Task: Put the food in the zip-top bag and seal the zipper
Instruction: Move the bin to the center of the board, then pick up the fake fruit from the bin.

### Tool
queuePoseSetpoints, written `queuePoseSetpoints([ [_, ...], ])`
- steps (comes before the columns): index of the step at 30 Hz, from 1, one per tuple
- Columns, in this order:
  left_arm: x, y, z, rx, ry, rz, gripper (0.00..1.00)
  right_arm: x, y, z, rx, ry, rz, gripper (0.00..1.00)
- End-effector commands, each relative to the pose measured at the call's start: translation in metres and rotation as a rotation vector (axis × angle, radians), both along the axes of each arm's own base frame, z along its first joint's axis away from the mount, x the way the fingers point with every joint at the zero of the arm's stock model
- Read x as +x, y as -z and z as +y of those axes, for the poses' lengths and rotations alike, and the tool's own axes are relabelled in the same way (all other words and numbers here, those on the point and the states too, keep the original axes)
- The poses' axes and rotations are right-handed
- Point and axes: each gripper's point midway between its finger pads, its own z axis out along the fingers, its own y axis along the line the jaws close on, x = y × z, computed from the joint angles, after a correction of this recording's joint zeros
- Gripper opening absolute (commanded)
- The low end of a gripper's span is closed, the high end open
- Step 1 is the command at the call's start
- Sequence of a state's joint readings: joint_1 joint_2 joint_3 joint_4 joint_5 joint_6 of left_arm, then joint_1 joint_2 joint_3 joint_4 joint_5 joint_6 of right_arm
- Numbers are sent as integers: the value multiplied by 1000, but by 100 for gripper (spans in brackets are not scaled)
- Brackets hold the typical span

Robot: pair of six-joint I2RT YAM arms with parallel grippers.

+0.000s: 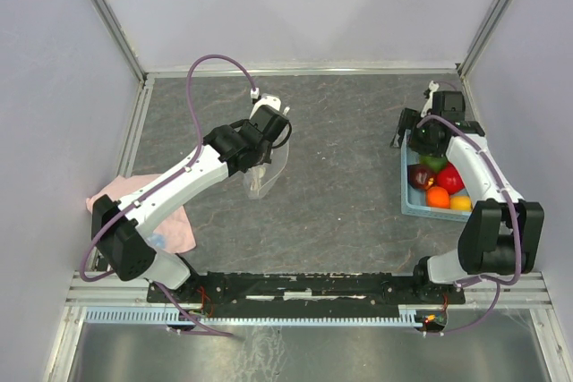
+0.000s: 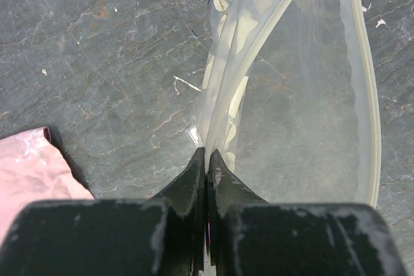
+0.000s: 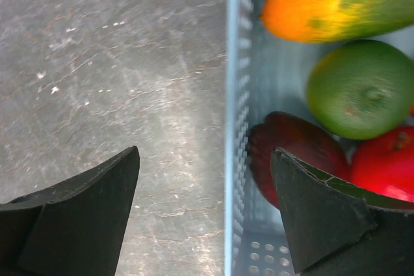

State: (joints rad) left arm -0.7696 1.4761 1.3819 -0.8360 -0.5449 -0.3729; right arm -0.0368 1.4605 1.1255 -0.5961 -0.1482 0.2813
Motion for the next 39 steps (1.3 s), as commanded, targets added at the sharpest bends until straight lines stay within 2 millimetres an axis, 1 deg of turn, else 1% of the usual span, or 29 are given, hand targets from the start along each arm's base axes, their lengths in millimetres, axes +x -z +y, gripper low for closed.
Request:
queuePoseSetpoints([
  [1,3,-19,4,-7,5,-52,3,-8,-17,-37,-107,123,-7,90],
  [6,2,-17,3,-10,12,-44,3,-35,-9,-61,-178,235,37,93],
  [7,2,-17,3,-13,12,-45,3,-40,-6,-69,-201,268,52,94],
  [8,2,-18,1,-19,18,-45,3,-43,-5,-75,-219,291,57,95],
  [10,2,-18,0,-26,24,-44,3,-44,2,-79,-210,310,61,96],
  [14,1,-17,-1,-26,27,-41,3,-45,20,-76,-158,309,89,100],
  [19,1,-17,0,-26,25,-42,3,-41,38,-78,-98,312,90,99],
  [24,1,-17,0,-23,25,-44,3,-32,46,-69,-50,261,85,99],
  [27,1,-16,1,-19,24,-41,3,-31,57,-69,-32,257,104,99],
  [32,1,-15,0,-19,28,-37,3,-29,75,-62,20,233,125,99],
  [39,1,-12,-1,-18,33,-30,3,-26,88,-55,106,218,132,99],
])
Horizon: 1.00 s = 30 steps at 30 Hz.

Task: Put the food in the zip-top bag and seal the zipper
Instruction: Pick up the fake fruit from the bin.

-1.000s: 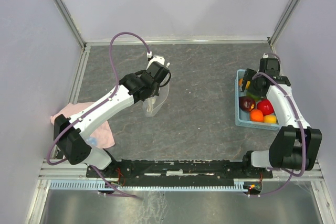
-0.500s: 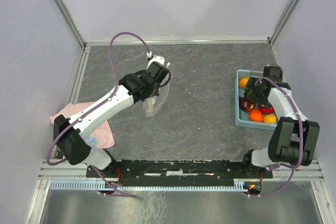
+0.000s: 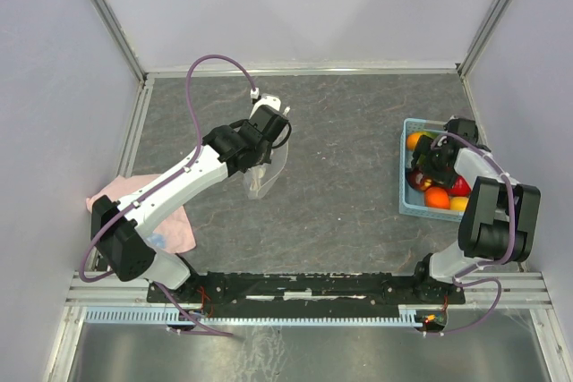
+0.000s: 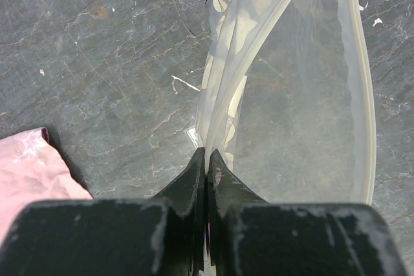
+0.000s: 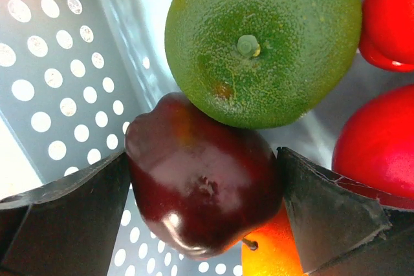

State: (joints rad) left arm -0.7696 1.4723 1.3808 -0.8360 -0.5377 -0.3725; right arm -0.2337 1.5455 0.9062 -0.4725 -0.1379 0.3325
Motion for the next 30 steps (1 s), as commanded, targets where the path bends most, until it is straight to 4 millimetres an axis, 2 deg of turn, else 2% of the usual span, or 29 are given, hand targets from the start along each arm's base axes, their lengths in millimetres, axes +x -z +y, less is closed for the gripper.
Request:
queuePoseSetpoints([
  [1,2,-12,-1,-12,29,-32,3,14,-1,7,70,-19,-65,99],
  [4,3,-13,-1,-14,30,-37,3,13,-2,7,81,-10,-71,98],
  [16,1,-10,-4,-21,44,-24,3,-1,-32,6,49,34,-149,75],
  [24,0,-9,-6,-27,54,-15,3,-12,-83,0,-35,62,-279,70],
  [27,0,-8,-6,-25,55,-14,3,-14,-106,13,-48,9,-339,69],
  [30,1,-8,-7,-26,59,-12,3,-12,-128,39,-34,-74,-396,69],
])
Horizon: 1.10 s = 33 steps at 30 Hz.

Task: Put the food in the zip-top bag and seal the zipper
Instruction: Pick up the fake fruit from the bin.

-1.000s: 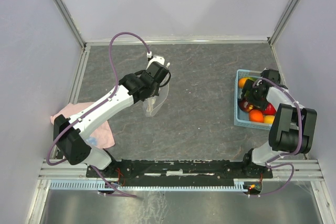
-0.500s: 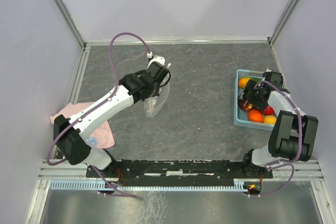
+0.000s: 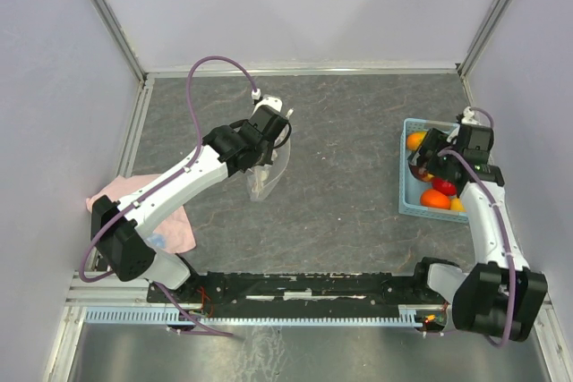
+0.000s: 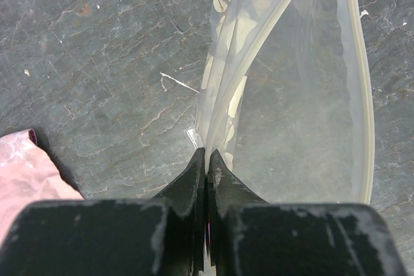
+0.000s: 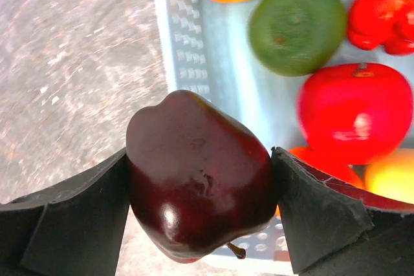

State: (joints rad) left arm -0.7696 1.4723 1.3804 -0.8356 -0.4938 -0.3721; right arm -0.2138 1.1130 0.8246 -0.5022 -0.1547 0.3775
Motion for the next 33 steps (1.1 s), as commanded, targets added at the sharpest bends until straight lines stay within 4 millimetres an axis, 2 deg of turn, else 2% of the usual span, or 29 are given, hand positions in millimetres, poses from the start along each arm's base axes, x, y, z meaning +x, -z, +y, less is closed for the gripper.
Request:
queuePoseSetpoints([
  [1,4,-10,-1,-2,33,-35,3,6,-40,33,-15,-106,-100,69],
  [10,2,-10,-5,-23,49,-30,3,14,-87,121,74,-308,-258,67],
  [17,1,-12,-8,-45,63,-29,3,15,-134,208,240,-502,-433,67],
  [19,0,-12,-10,-51,66,-26,3,14,-145,227,279,-541,-471,67],
  [26,0,-14,-11,-70,65,-29,3,13,-166,287,408,-634,-549,67],
  [33,-1,-19,-12,-99,64,-49,3,13,-167,341,556,-695,-562,67],
])
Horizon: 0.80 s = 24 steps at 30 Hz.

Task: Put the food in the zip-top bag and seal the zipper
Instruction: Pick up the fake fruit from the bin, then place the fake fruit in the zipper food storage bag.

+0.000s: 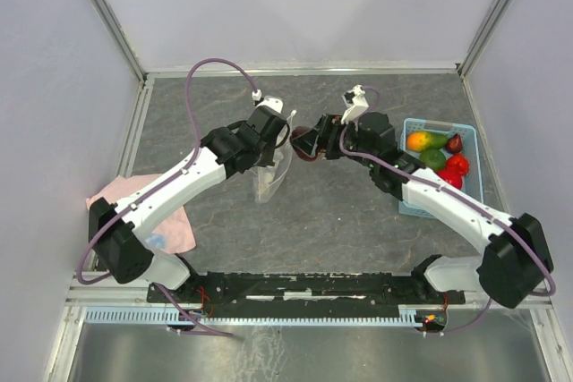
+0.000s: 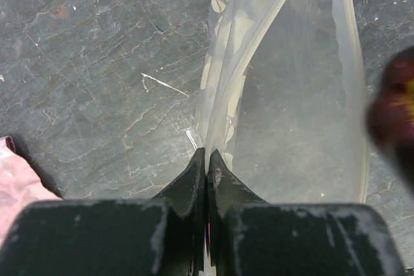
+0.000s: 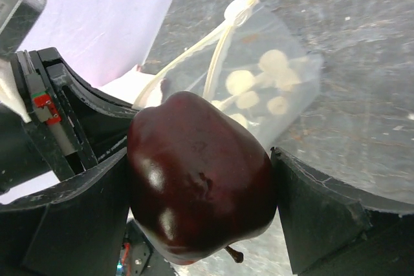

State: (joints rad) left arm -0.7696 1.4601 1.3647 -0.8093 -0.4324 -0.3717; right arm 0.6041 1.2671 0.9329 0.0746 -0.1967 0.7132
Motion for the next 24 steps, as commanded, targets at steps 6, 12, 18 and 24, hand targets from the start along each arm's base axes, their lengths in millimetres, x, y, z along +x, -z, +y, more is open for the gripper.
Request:
queuePoseSetpoints([
  [6,6,-15,1,-34,-8,-61,3,0,-67,49,267,-60,-105,67],
  [12,9,-11,5,-34,-49,-53,3,-5,-71,52,299,-44,-71,68],
  [18,8,-12,3,-65,-52,-50,3,4,-39,61,271,7,24,68],
  [24,8,-14,2,-77,-48,-53,3,14,4,57,141,74,112,68],
])
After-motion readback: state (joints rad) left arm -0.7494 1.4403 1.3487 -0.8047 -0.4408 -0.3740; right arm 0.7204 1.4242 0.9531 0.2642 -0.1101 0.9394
